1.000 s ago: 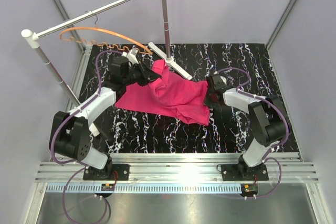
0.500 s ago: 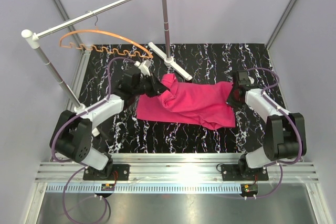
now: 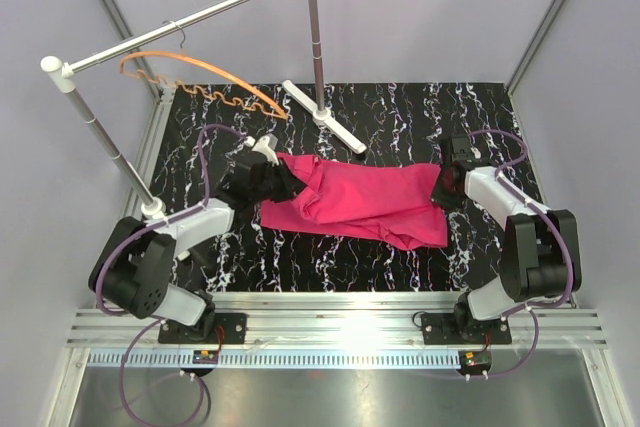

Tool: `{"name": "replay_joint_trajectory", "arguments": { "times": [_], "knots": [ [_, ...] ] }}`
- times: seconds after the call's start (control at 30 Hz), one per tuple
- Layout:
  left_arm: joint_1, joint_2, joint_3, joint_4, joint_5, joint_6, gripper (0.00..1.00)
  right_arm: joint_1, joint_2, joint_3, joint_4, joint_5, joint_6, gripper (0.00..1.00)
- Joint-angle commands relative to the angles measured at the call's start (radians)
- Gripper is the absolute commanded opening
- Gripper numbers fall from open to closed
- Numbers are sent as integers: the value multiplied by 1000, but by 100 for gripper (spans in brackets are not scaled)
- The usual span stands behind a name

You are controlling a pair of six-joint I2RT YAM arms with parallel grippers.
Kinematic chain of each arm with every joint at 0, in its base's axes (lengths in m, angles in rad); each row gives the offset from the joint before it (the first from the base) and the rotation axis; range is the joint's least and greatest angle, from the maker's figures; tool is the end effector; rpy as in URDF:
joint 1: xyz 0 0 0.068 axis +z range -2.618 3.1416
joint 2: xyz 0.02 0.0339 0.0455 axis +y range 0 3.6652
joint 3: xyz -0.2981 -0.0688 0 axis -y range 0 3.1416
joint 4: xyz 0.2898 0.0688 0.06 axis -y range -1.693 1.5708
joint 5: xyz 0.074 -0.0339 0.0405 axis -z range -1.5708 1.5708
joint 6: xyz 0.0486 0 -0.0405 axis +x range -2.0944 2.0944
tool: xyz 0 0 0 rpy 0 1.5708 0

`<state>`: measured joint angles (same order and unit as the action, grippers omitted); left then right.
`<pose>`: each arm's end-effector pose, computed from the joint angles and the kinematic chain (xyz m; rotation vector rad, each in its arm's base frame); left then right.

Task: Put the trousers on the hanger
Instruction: Fold the trousers

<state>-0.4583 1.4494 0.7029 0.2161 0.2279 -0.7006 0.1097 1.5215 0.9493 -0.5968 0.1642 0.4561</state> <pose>0.3019 -0.1612 0.1953 -0.1240 2.2246 -0.9102 0.3280 0.0281 0.1925 0.5118 2.6621 -0.0601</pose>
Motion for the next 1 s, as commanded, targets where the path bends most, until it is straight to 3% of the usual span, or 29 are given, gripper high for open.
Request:
{"name": "replay_joint_trajectory", "arguments": {
  "times": [0.0, 0.07, 0.1, 0.13, 0.27, 0.3, 0.33, 0.4, 0.53, 0.87, 0.97],
  "knots": [
    [9, -49, 46, -39, -223, 122, 3, -8, -12, 46, 5, 66, -28, 11],
    [7, -49, 85, -125, -324, 144, 17, -7, -17, 51, -3, 72, -33, 19],
    [6, -56, 98, -154, -364, 167, 34, -7, -21, 51, -6, 75, -37, 23],
    [0, -66, 105, -182, -421, 168, 46, -7, -24, 52, -9, 81, -40, 42],
    [-2, -121, 154, -380, -722, 156, 80, -8, -41, 52, -15, 89, -42, 78],
    [-2, -151, 158, -405, -764, 150, 81, -7, -49, 51, -18, 92, -45, 80],
    [0, -168, 153, -421, -795, 145, 93, -8, -52, 52, -21, 103, -46, 82],
    [-3, -220, 145, -452, -844, 135, 96, -8, -58, 51, -26, 112, -48, 84],
    [-8, -293, 98, -417, -809, 145, 99, -7, -80, 46, -29, 118, -46, 87],
    [-17, -230, 55, -348, -382, 99, 99, -7, -155, 37, -31, 78, -69, 94],
    [-31, -161, 55, -350, -375, 53, 99, -7, -172, 29, -31, 67, -66, 94]
  ]
}}
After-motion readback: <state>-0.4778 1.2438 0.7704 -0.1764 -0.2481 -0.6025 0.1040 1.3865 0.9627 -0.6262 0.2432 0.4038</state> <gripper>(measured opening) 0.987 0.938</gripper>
